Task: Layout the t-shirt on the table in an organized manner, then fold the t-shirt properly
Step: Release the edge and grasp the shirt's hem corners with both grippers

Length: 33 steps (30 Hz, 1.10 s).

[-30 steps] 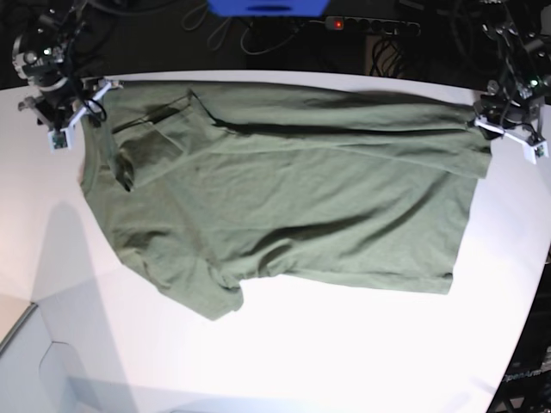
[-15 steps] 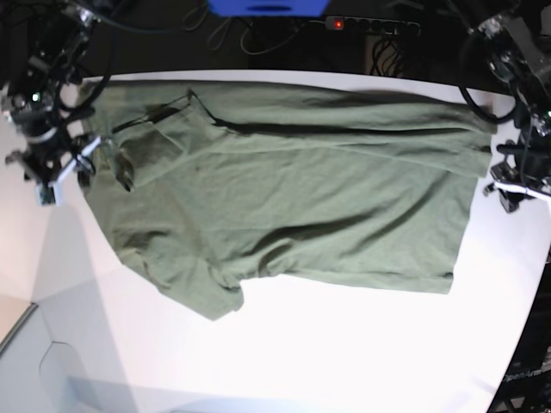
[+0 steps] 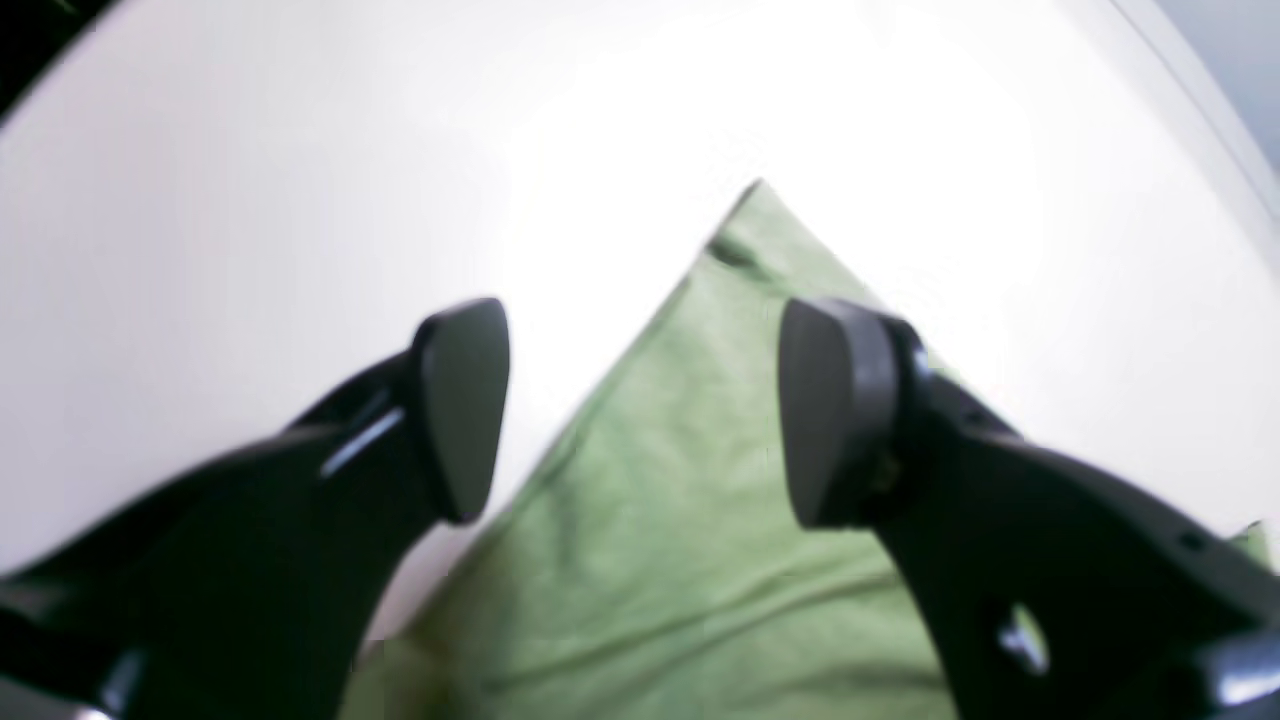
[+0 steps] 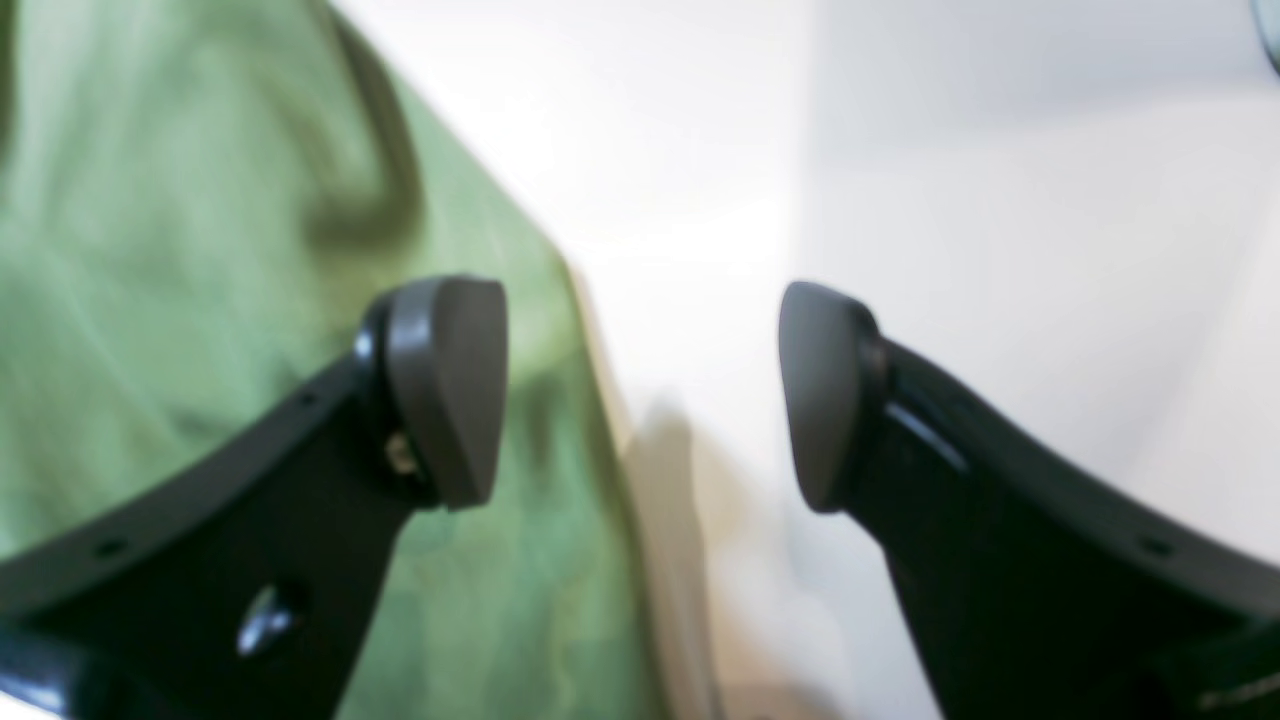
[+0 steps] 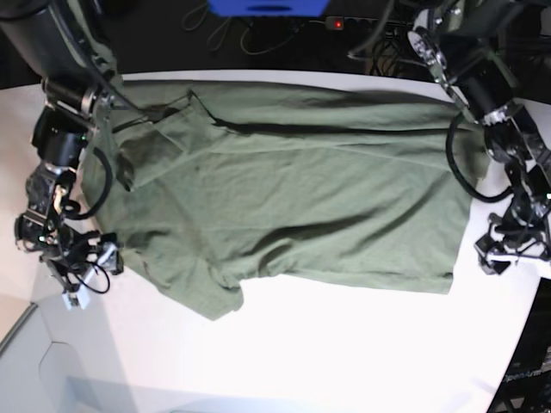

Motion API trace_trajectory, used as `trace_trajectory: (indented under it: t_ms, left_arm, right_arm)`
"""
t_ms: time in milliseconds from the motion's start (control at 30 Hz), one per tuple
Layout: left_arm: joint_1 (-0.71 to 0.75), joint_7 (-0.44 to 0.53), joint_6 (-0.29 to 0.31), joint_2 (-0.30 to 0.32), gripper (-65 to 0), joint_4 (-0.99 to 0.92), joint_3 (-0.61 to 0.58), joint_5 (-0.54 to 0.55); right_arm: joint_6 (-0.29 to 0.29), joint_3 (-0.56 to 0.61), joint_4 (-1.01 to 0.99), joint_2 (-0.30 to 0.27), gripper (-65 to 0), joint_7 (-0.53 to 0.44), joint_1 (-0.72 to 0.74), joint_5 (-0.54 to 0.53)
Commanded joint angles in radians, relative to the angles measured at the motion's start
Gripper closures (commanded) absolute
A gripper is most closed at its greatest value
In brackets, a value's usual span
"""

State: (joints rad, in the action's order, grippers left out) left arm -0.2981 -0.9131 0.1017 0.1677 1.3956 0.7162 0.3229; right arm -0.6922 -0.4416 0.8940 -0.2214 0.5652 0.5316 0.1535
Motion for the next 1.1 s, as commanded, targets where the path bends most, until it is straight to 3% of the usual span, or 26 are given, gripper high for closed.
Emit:
trace_trajectory:
  t_ms: [0,67,333,467,567,700,767,867,1067]
  left_arm:
    - [-0.037,0.029,0.0,0.017,-41.0,-0.009,0.0,0.008]
    - [-0.057,0.07,-0.001,0.028,-40.9,-0.058,-0.01,0.008]
    - [-0.083,0.291,-0.004,0.102,-40.9,-0.264,-0.229,0.008]
    - [-0.151,0.392,-0.004,0.118,-40.9,-0.454,-0.297,0.008]
    - [-0.195,0.452,-0.004,0.122,-40.9,-0.583,-0.347,0.008]
    - [-0.26,0.584,-0.004,0.128,-40.9,-0.73,-0.452,0.008]
    - [-0.293,0.632,-0.004,0.131,-40.9,-0.789,-0.499,0.008]
    - [-0.335,0.67,-0.004,0.135,-40.9,-0.901,-0.524,0.008]
    - [-0.349,0.759,-0.004,0.132,-40.9,-1.019,-0.528,0.008]
  right_arm:
    - [-0.006,0.0,-0.013,-0.013,-42.5,-0.026,0.031,-0.005]
    - [-0.006,0.0,-0.036,-0.008,-42.5,-0.049,0.032,-0.005]
    - [-0.006,0.0,-0.085,0.009,-42.5,-0.109,-0.012,-0.007]
    - [-0.006,0.0,-0.134,0.009,-41.4,-0.11,-0.026,-0.007]
    - [-0.006,0.0,-0.135,0.01,-31.9,-0.11,-0.046,-0.007]
    - [-0.006,0.0,-0.135,0.01,-12.5,-0.11,-0.052,-0.007]
    - [-0.006,0.0,-0.135,0.01,-6.1,-0.11,-0.052,-0.007]
    - [-0.006,0.0,-0.135,0.01,-1.1,-0.11,-0.052,-0.007]
    - [-0.006,0.0,-0.135,0.01,-0.4,-0.11,-0.052,-0.007]
